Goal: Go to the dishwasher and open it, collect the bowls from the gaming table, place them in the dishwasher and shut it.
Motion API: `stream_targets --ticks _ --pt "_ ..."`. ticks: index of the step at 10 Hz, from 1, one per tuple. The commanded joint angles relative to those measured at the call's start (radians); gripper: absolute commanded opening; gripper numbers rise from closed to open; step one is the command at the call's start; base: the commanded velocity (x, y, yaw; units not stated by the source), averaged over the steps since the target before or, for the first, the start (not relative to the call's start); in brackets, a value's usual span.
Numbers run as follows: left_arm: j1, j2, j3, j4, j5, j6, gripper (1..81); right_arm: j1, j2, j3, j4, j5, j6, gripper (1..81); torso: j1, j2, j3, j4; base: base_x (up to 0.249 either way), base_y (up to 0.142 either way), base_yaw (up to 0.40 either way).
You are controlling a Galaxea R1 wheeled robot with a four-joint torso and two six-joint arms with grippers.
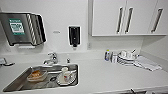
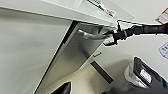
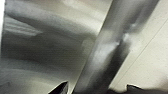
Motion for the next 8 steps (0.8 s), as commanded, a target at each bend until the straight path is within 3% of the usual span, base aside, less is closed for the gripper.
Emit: stream_targets --ticks 1,8 --pt "-0.077 -0.044 0.037 0.018 0.01 0.011 81.1 0.043 -0.07 0.028 -0.011 -0.185 -0.015 81.1 0.0 0.0 0.0 0.0 0.0 0.0 0.0" --pt "-0.077 -0.037 0.041 0.018 0.012 0.009 81.1 0.023 -0.094 0.051 -0.014 -0.183 -0.017 81.1 0.0 0.0 0.0 0.0 0.0 0.0 0.0"
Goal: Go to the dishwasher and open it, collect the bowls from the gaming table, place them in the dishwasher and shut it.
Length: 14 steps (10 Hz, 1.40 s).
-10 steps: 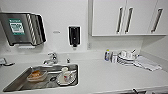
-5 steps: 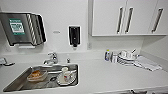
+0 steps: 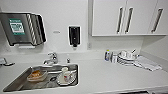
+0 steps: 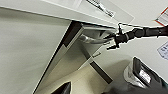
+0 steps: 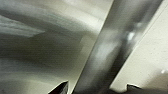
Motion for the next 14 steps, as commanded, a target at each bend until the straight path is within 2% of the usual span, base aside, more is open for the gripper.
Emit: stream_targets --ticks 1,4,10,14 --pt "-0.078 -0.043 0.04 0.018 0.012 0.009 81.1 0.055 -0.036 -0.008 -0.016 -0.183 -0.012 81.1 0.0 0.0 0.0 0.0 0.0 0.0 0.0" --pt "-0.076 -0.041 0.038 0.018 0.013 0.009 81.1 0.024 -0.007 -0.042 -0.039 -0.181 -0.015 81.1 0.0 0.0 0.0 0.0 0.0 0.0 0.0" --pt "-0.076 -0.034 0.038 0.018 0.013 0.009 81.1 0.017 -0.021 -0.037 -0.037 -0.181 -0.016 81.1 0.001 0.0 0.0 0.0 -0.076 0.0 0.0" --pt "-0.076 -0.02 0.035 0.02 0.015 0.008 81.1 -0.023 0.01 -0.046 -0.039 -0.171 -0.018 81.1 0.001 0.0 0.0 0.0 -0.085 0.0 0.0"
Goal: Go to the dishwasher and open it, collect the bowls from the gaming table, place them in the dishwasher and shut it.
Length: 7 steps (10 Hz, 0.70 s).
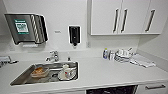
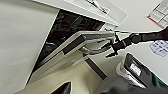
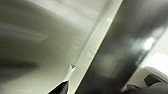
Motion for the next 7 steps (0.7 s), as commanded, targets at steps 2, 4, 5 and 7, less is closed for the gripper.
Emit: stream_targets --ticks 2,4,5,7 --pt "-0.078 -0.037 0.033 0.02 0.013 0.008 81.1 0.038 -0.021 0.004 -0.007 -0.108 -0.012 81.1 0.0 0.0 0.0 0.0 -0.085 0.0 0.0" --pt "-0.078 -0.032 0.028 0.02 0.015 0.01 81.1 0.021 -0.019 -0.003 -0.013 -0.103 -0.011 81.1 0.0 0.0 0.0 0.0 -0.084 0.0 0.0" --pt "-0.078 -0.027 0.025 0.02 0.015 0.01 81.1 0.004 -0.018 -0.009 -0.013 -0.083 -0.011 81.1 0.001 0.0 0.0 0.0 -0.084 0.0 0.0" --pt "-0.078 -0.009 0.022 0.021 0.039 0.01 81.1 -0.03 -0.016 -0.018 -0.013 -0.045 -0.011 81.1 0.0 0.0 0.0 0.0 -0.084 0.0 0.0"
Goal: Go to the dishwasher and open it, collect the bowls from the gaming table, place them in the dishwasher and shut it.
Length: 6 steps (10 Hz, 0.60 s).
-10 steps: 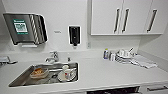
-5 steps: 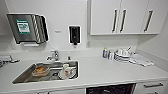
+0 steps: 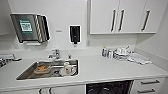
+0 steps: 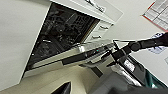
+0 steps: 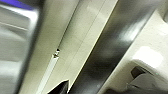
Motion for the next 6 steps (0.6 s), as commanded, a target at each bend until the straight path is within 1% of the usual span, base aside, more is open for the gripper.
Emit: stream_targets --ticks 1,6 --pt "-0.073 -0.024 0.027 0.021 0.04 0.01 81.1 0.036 -0.035 0.005 0.0 -0.055 -0.009 81.1 0.0 0.0 0.0 0.0 -0.084 0.0 0.0" --pt "-0.065 -0.001 0.009 0.021 0.051 0.01 81.1 -0.033 0.031 -0.063 -0.001 0.0 -0.012 81.1 -0.001 -0.001 0.0 0.0 -0.084 0.0 0.0"
